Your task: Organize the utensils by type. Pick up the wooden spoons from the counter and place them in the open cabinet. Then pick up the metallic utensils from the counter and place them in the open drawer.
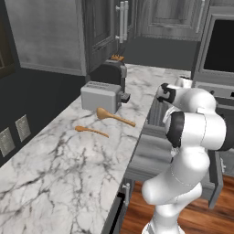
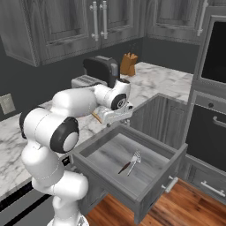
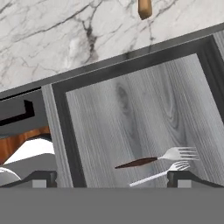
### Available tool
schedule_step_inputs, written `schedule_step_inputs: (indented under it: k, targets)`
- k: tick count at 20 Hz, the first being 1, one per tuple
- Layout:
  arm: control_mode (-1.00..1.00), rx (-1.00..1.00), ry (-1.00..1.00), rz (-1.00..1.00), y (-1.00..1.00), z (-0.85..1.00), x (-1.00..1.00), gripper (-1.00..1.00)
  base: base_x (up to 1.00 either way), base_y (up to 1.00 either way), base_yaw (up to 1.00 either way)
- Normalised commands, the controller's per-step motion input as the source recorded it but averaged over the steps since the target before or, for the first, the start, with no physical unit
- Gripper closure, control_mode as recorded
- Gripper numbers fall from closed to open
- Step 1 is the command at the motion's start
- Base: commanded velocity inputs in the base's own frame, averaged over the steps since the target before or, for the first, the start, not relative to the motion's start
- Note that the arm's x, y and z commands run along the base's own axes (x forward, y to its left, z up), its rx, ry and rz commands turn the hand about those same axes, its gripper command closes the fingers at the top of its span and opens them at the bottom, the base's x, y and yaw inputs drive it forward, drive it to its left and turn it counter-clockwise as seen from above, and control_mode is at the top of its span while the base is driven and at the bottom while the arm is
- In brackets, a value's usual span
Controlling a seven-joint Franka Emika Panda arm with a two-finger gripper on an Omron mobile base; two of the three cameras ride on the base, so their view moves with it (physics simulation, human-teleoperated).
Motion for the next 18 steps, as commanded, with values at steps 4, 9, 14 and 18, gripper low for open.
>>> schedule_step_inputs:
  k: [4,9,14,18]
  targets:
    - [-1.00,0.00,0.02,0.03,0.22,-0.02,0.18,-1.00,0.00,0.00,0.00]
    - [-1.00,0.00,-0.03,0.00,0.25,0.00,0.00,-1.00,0.00,0.00,0.00]
    - [-1.00,0.00,-0.04,0.00,0.38,0.00,0.14,-1.00,0.00,0.00,0.00]
    - [-1.00,0.00,-0.06,0.00,0.29,0.00,0.30,-1.00,0.00,0.00,0.00]
